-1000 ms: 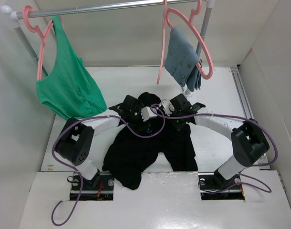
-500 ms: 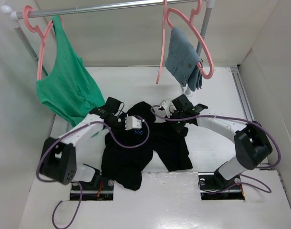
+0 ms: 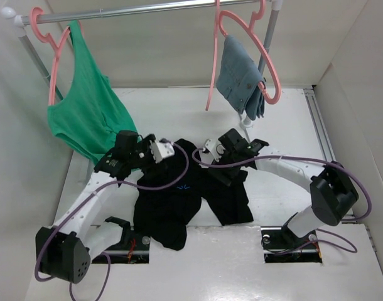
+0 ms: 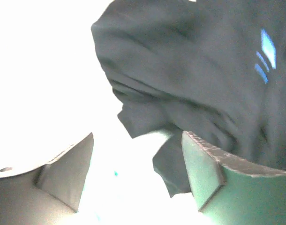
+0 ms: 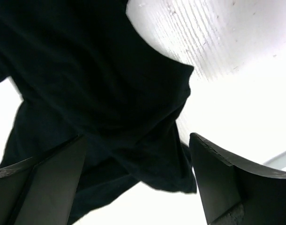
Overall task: Place the t-shirt on the hanger
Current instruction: Move the tshirt to the center of the board, then grab a hanger with the right arm
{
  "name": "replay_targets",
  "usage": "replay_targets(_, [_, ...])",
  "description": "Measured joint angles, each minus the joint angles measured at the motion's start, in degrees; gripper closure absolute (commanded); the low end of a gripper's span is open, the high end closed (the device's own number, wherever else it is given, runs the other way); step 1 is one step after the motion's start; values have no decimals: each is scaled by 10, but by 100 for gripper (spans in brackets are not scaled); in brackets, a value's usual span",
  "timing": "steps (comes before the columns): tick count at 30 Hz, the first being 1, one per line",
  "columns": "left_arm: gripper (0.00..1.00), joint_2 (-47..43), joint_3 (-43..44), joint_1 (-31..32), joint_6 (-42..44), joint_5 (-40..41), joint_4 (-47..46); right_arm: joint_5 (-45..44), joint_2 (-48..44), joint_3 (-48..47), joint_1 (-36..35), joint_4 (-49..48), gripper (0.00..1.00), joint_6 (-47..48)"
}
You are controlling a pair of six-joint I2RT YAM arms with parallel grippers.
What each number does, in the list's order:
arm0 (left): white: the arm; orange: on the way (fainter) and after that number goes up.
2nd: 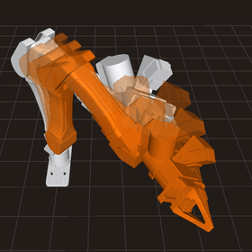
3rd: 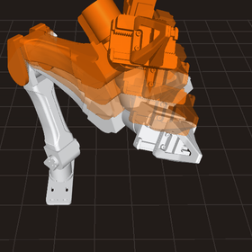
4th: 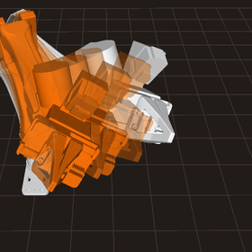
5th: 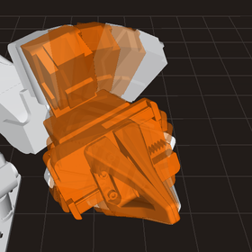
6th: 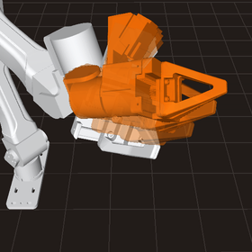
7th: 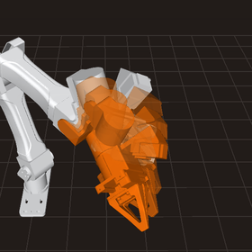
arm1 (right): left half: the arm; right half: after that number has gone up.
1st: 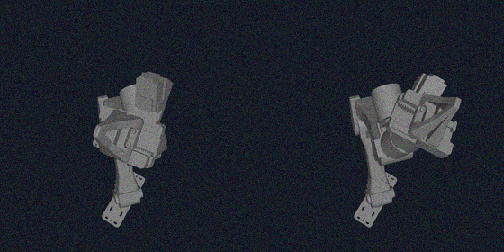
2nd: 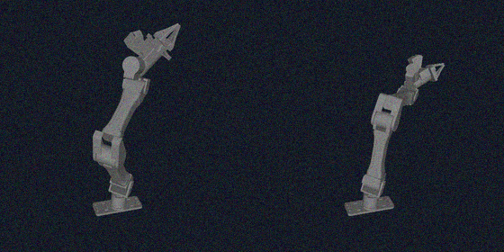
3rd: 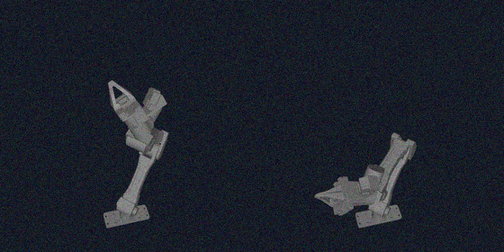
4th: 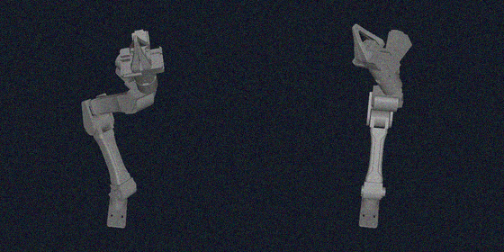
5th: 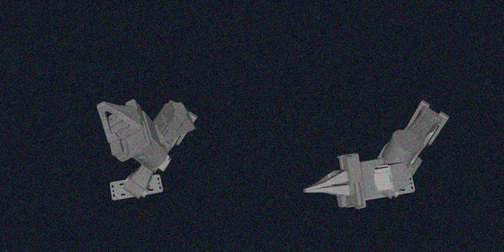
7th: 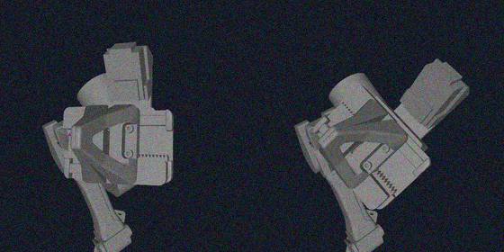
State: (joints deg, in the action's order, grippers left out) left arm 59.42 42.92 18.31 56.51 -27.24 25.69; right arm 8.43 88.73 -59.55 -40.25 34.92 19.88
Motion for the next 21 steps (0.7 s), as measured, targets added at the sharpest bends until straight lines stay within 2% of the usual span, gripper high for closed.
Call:
replay_targets(4, [19, -27, -3, -14, -167, -13, -148, -18, -36, -10, -24, 11, 5, 2])
replay_targets(5, [16, -24, -3, -10, -197, -17, -176, -20, -50, -12, -30, 11, 5, 2])
replay_targets(8, [16, 11, 0, 16, -265, -12, -228, -29, -102, -16, -47, 10, 7, 3])
replay_targets(14, [15, 88, 0, 37, -350, 24, -257, -62, -217, -16, -91, 12, 13, -6])
replay_targets(18, [15, 55, -37, 32, -375, 36, -322, -82, -270, -32, -151, 38, 13, -21])
replay_targets(21, [15, 15, -63, 33, -378, 32, -355, -95, -293, -89, -178, 70, 13, -31])
